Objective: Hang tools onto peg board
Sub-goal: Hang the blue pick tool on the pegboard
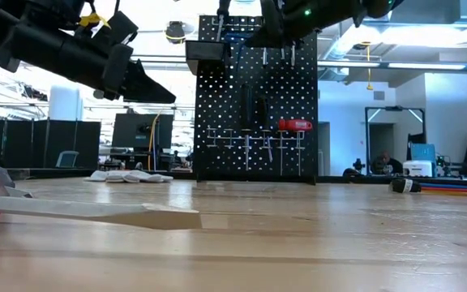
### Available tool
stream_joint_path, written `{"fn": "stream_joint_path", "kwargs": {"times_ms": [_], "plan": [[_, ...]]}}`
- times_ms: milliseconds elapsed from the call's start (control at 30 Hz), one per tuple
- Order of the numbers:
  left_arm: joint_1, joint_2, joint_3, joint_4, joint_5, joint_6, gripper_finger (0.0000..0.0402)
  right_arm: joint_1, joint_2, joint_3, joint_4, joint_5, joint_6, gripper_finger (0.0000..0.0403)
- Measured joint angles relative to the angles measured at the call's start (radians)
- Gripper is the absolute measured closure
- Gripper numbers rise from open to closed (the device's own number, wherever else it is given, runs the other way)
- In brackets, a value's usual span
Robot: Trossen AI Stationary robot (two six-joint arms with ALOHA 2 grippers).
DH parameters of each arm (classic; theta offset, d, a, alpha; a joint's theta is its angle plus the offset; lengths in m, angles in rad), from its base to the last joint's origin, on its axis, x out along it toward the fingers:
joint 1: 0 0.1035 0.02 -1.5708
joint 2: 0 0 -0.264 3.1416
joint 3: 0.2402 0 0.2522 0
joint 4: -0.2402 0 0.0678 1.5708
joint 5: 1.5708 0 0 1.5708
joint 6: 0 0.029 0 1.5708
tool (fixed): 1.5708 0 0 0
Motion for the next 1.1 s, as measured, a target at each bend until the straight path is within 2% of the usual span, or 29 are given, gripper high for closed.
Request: {"fn": "stream_joint_path", "kwargs": {"times_ms": [167, 567, 867, 1100], "plan": [[0.0, 0.0, 0.0, 0.0, 0.0, -0.004, 0.0293, -0.011, 0.029, 0.0, -0.004, 0.084, 0.018, 0.0389], [0.0, 0.0, 0.001, 0.0, 0.0, -0.011, 0.0293, -0.031, 0.13, -0.002, 0.047, 0.073, -0.009, 0.0389], [0.0, 0.0, 0.001, 0.0, 0.0, -0.013, 0.0293, -0.006, 0.096, 0.02, 0.063, 0.073, -0.035, 0.0389], [0.0, 0.0, 0.001, -0.001, 0.0, -0.013, 0.0293, 0.009, 0.098, 0.053, 0.01, 0.062, -0.035, 0.0389]]}}
